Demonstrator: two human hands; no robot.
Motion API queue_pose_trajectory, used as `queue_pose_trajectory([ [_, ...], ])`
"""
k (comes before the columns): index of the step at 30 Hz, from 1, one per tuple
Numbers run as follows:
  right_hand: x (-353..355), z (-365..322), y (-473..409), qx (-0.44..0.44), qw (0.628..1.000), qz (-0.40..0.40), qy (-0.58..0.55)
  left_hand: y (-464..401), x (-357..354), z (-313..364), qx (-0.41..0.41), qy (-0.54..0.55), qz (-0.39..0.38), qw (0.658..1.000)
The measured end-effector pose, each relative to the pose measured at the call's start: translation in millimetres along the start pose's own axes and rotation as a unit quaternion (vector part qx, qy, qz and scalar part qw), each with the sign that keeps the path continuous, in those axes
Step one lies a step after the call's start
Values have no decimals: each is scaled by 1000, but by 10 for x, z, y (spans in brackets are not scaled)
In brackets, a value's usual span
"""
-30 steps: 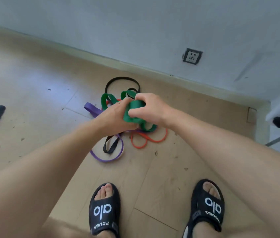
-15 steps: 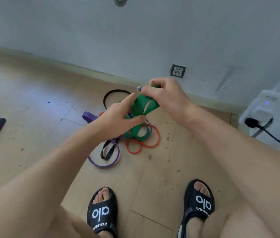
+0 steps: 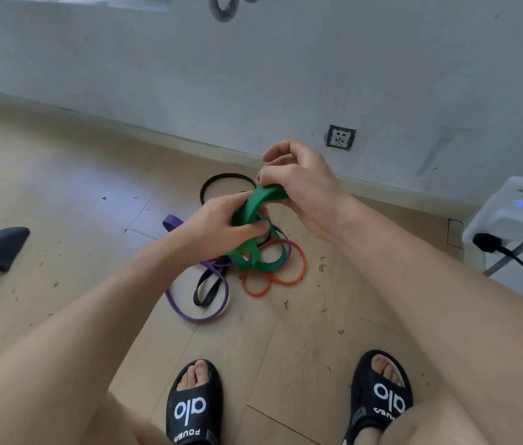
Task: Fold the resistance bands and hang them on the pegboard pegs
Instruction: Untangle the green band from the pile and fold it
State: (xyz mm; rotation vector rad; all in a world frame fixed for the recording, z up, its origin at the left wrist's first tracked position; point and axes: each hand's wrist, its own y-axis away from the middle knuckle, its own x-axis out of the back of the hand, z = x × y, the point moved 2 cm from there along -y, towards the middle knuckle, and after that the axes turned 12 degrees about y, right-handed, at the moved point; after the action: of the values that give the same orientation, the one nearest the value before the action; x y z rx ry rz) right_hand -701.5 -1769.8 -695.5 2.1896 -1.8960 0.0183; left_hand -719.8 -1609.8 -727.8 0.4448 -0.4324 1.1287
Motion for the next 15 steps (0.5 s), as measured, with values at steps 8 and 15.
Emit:
queue_pose_trajectory([
  [8,242,73,-66,-22,995,91,-44,-160,6,138,-38,-67,-19,997],
  [15,365,126,25,-14,989,130,-67,-275,-25,248,-45,-118,-82,989],
])
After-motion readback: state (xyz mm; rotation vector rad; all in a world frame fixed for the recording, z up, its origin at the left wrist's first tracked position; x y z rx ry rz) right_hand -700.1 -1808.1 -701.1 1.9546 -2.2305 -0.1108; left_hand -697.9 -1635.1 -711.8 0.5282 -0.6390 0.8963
